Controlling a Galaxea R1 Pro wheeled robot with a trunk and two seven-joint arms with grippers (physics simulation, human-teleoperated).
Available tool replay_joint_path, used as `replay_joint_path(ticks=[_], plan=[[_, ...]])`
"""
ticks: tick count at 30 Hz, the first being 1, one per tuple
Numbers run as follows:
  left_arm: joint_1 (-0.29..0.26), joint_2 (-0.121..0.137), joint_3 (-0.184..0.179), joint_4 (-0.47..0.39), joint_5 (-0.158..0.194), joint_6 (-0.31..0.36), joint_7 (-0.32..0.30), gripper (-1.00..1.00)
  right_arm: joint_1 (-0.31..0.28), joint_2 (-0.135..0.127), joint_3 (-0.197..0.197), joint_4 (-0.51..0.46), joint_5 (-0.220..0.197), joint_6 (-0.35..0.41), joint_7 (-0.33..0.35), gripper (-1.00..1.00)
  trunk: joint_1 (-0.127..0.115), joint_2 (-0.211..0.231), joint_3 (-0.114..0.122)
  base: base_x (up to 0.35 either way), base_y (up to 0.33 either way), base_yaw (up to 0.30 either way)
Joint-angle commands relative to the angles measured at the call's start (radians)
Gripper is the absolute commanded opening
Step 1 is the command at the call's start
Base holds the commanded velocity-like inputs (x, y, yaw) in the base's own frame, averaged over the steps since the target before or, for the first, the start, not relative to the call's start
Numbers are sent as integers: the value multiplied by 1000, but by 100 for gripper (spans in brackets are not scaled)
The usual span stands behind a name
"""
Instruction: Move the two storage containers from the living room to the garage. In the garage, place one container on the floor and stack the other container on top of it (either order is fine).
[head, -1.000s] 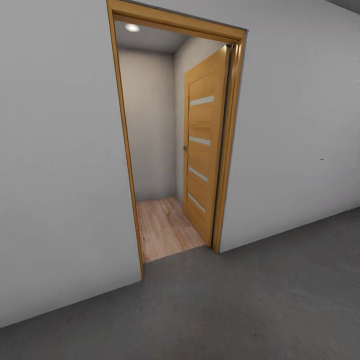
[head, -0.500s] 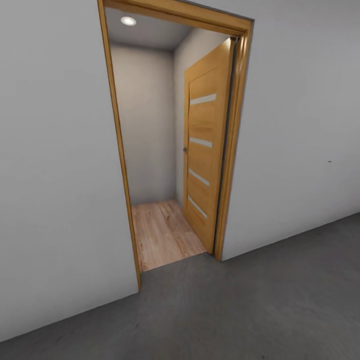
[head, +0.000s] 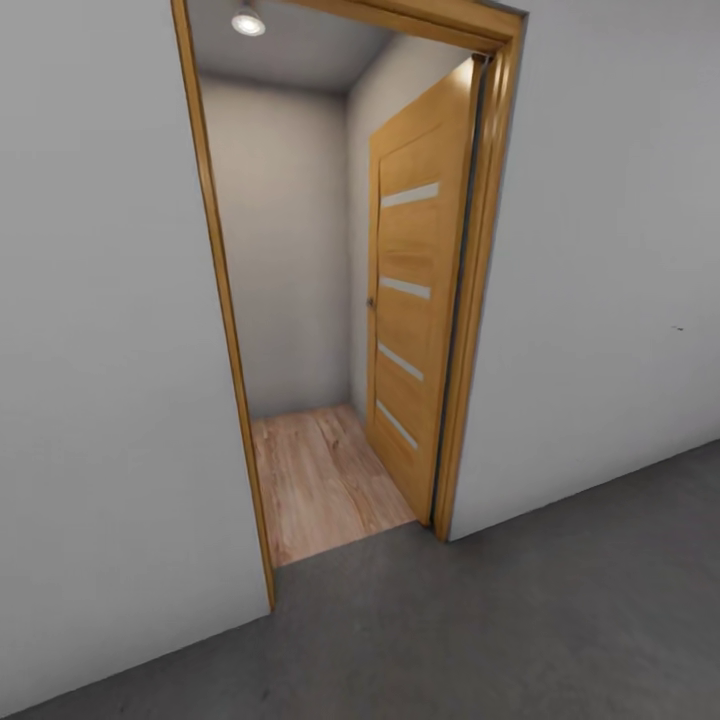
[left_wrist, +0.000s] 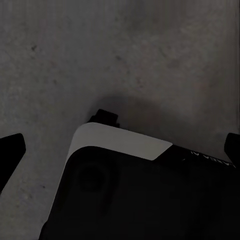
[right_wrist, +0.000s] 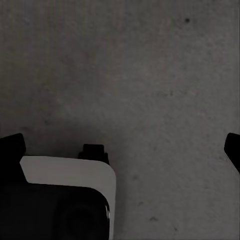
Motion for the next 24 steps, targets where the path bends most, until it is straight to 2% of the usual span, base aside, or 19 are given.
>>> replay_joint_path(ticks=[1,6,12,24], plan=[[-1,0,-9,0,8,-3,4,100,-1,1,8,3,-9,-5,0,100,1,-1,-1,322,0,0],[-1,0,-8,0,8,-3,3,100,-1,3,8,3,-9,-4,1,100,1,-1,-1,322,0,0],[-1,0,-7,0,8,-3,4,100,-1,26,7,3,-9,-3,2,100,1,-1,-1,322,0,0],[-1,0,-7,0,8,-3,4,100,-1,31,7,3,-9,-3,0,100,1,-1,-1,322,0,0]])
